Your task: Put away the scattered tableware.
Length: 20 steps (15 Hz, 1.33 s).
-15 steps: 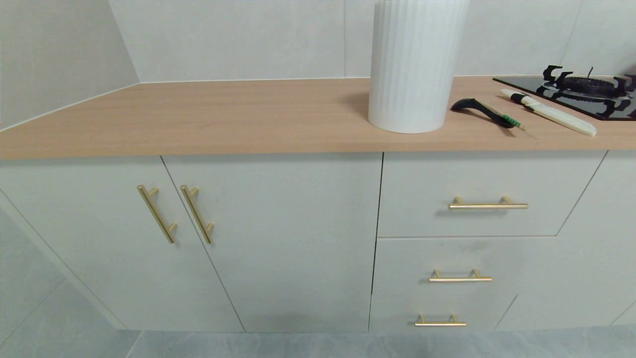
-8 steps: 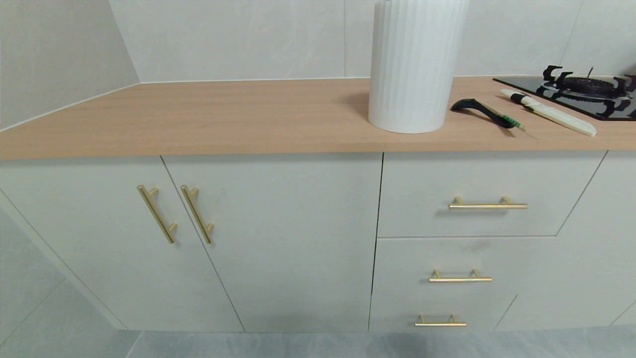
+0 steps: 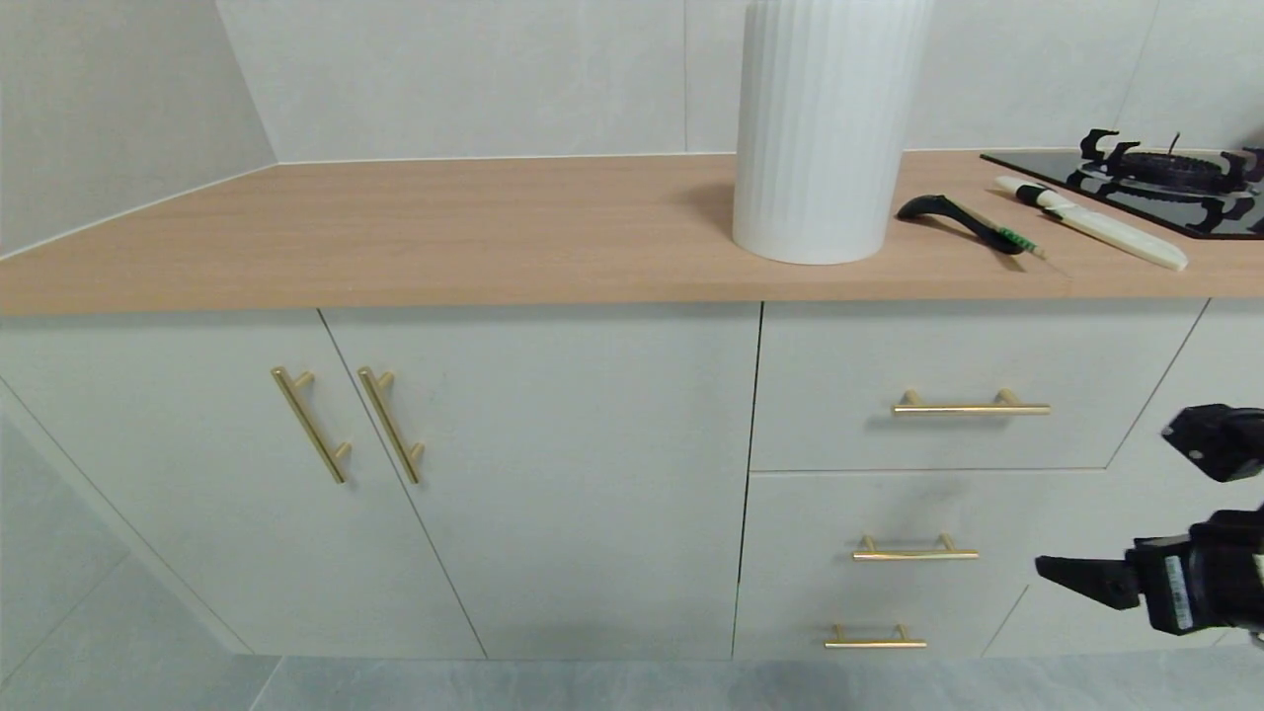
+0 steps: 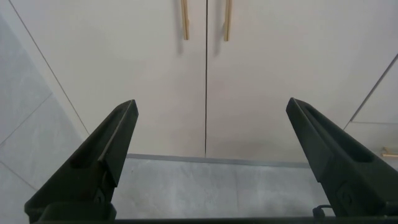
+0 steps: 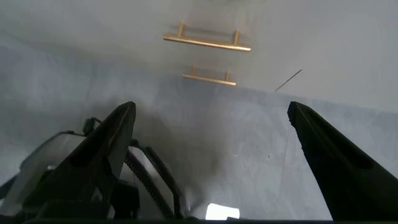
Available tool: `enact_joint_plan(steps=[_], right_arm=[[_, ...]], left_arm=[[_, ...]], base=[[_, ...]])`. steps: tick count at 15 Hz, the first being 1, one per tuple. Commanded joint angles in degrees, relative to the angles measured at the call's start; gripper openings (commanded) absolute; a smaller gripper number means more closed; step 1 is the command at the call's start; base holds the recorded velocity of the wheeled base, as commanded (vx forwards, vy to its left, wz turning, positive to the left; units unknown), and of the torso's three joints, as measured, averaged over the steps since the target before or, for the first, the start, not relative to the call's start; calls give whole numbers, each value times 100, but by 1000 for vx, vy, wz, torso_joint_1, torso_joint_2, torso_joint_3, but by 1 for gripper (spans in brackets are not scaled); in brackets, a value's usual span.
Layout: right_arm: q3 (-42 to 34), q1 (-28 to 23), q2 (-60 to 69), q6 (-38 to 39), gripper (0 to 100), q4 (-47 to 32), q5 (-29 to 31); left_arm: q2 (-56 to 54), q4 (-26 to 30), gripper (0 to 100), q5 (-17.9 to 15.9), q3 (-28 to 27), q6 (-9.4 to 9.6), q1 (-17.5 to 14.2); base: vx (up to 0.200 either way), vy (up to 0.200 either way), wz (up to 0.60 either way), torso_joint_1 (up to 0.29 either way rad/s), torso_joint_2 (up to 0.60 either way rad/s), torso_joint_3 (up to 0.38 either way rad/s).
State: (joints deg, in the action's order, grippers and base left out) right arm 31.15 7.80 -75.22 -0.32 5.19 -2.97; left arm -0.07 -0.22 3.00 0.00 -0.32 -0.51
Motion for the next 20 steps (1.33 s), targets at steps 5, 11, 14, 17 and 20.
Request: enact_joint_plan(steps=[5, 11, 14, 17, 20], right_arm=[[-267, 46, -2595, 14, 100, 1827, 139], [-592, 72, -4475, 216, 100, 4534, 746], [-654, 213, -5337, 278, 100, 6116, 1185], [-619, 477, -5855, 331, 100, 6872, 1554], [-592, 512, -6093, 331, 100, 7391, 1660]], left_arm=[[7, 4, 100, -1, 0, 5, -2], [7, 4, 100, -1, 0, -3, -2], [7, -4, 100, -1, 0, 5, -2], [7, 4, 100, -1, 0, -3, -2], [7, -4, 100, -1, 0, -3, -2]], base=[[0, 0, 0, 0, 0, 0], [0, 0, 0, 0, 0, 0], [0, 0, 0, 0, 0, 0], [0, 0, 0, 0, 0, 0], [0, 0, 0, 0, 0, 0]])
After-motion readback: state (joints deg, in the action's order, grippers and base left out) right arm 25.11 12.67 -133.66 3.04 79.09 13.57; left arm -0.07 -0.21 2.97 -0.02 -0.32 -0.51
